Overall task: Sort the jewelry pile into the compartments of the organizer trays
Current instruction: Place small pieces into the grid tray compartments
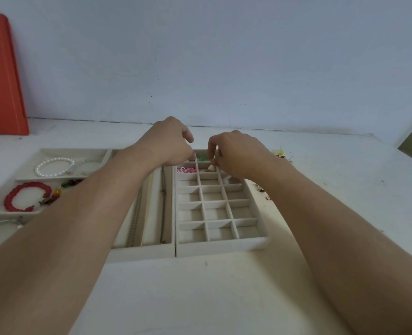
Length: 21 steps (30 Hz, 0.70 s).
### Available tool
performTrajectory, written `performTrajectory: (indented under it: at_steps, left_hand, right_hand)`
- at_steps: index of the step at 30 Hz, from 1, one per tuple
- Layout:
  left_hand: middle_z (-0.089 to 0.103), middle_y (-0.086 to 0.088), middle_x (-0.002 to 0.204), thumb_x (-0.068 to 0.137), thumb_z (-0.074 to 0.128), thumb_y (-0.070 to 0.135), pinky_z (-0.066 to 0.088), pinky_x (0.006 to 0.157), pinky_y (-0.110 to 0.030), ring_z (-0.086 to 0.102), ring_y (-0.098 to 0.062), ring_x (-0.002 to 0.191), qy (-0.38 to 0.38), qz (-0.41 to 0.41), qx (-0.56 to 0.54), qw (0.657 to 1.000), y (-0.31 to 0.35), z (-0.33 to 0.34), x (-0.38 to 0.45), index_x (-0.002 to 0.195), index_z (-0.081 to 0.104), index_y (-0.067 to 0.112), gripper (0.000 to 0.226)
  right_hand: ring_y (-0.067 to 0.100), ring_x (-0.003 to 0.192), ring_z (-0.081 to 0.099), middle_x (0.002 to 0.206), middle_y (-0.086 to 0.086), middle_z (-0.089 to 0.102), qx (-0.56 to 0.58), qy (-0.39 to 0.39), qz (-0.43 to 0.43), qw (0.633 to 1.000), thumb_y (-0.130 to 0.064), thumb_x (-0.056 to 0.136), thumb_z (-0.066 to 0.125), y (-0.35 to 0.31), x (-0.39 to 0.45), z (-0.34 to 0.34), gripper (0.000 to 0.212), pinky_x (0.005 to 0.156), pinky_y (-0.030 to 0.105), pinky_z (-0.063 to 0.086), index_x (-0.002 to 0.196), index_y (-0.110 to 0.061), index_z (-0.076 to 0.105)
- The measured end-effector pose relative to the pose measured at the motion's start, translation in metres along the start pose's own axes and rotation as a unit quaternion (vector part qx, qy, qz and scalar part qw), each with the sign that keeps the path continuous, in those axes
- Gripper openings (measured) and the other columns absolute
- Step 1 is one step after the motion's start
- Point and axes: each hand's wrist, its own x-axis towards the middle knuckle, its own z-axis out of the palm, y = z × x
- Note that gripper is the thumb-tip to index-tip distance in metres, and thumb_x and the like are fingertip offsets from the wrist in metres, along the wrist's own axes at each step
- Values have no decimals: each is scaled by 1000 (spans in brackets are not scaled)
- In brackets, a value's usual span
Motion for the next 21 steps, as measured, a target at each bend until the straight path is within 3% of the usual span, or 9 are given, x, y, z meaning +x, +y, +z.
performTrajectory:
  at_steps: [5,8,10,13,16,19,21]
  left_hand:
    - [69,-2,114,83,76,19,44,78,-26,62,-19,99,-2,0,-4,1000,0,0,1,115,70,23,33]
    - [70,0,110,93,61,15,49,74,-29,63,-17,85,8,11,-17,1000,2,0,-1,111,72,20,21]
    - [72,-2,107,96,50,10,54,69,-32,63,-15,69,1,14,-32,999,5,-1,-2,108,72,19,26]
    - [70,-4,113,95,49,1,49,57,-28,57,-10,59,-21,15,-41,999,8,-4,-4,121,68,18,37]
    - [74,-3,101,90,49,-5,46,55,-29,63,-15,72,-28,13,-75,997,10,-6,-7,131,59,23,51]
    - [74,-1,100,91,50,-1,54,66,-39,69,-23,96,-28,3,-100,995,11,-7,-10,144,40,27,61]
    - [73,-1,103,93,53,4,52,66,-37,68,-25,100,-31,4,-106,994,12,-8,-10,148,33,25,62]
  right_hand:
    - [21,87,63,93,-5,66,-13,5,-1,1000,-24,90,64,-1,-1,-1,11,67,30,39,87,-34,67]
    - [19,86,62,92,-6,66,-11,31,-3,999,-27,88,68,-1,-1,0,6,67,29,39,88,-33,69]
    - [19,86,62,92,-6,66,-17,27,-4,999,-26,88,66,-1,-1,0,9,68,29,40,90,-32,71]
    - [17,86,62,92,-7,65,6,21,9,1000,-25,89,64,2,-1,-4,11,71,30,46,89,-33,72]
    - [12,77,64,89,-8,67,103,48,40,993,-27,89,68,8,0,-15,9,70,29,53,85,-34,72]
    - [0,54,58,84,-8,71,253,60,38,965,-29,88,75,11,-1,-23,3,51,11,43,91,-28,75]
    - [0,52,57,85,-9,72,304,52,35,951,-34,86,77,9,-2,-23,14,47,7,39,99,-27,76]
